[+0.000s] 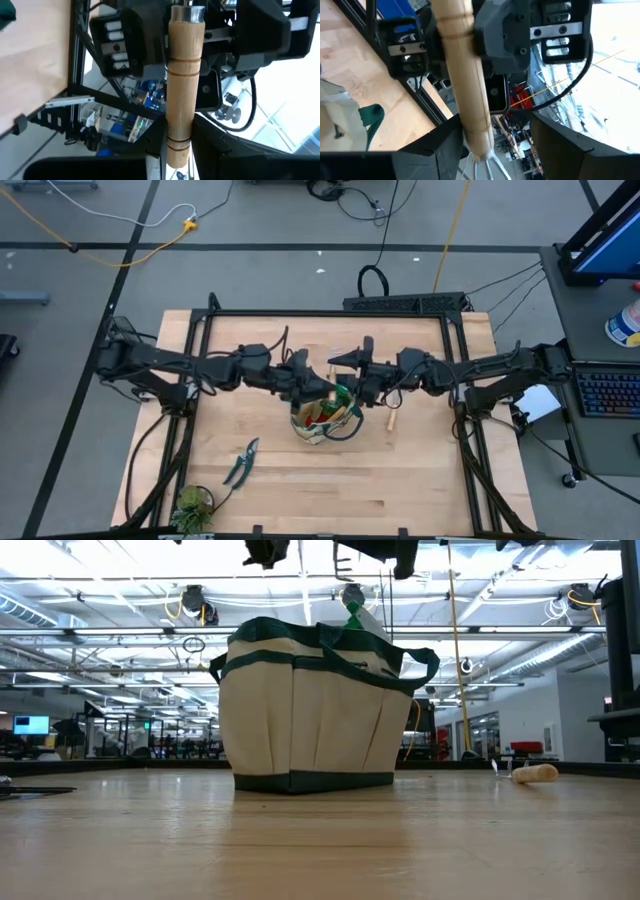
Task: Pick & Place Garden tools in Gardening bag
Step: Put the top hand rake into the gardening bag
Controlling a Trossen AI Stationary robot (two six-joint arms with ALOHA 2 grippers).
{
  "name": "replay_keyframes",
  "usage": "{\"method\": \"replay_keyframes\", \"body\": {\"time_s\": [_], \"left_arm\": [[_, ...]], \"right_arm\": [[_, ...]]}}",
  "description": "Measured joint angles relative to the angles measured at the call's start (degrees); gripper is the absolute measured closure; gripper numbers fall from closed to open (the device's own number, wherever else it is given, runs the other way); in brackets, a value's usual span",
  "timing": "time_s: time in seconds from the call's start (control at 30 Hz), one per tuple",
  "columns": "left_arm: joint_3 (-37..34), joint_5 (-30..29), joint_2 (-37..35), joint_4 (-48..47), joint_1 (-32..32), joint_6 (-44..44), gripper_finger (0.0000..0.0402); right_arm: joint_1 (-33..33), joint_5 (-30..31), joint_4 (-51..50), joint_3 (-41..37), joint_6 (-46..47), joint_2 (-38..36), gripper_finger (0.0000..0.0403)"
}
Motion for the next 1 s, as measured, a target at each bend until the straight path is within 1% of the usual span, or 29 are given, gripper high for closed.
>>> {"method": "replay_keyframes", "body": {"time_s": [0.2,0.37,0.47,0.57,0.87,1.0], "left_arm": [[0.0,0.4,0.2,0.0,0.1,0.0,0.0341],[0.0,-0.1,0.2,0.0,0.1,0.0,0.0341],[0.0,-0.2,0.2,-0.1,0.2,0.0,0.0341],[0.0,-0.3,0.2,-0.1,0.5,0.1,0.0341],[0.0,0.0,0.2,-0.4,1.6,-0.1,0.0341],[0.0,0.2,0.2,-0.4,1.8,-0.5,0.0341]], "right_arm": [[0.2,0.3,-0.1,0.0,2.5,0.0,0.0188],[0.8,2.7,-0.2,0.0,2.5,0.0,0.0189],[0.8,2.7,-0.2,0.0,2.5,0.0,0.0199],[0.9,2.7,-0.3,0.0,2.5,0.0,0.0221],[2.5,2.8,-2.0,0.0,2.4,0.0,0.0316],[3.1,3.1,-2.2,0.0,1.9,0.0,0.0338]]}}
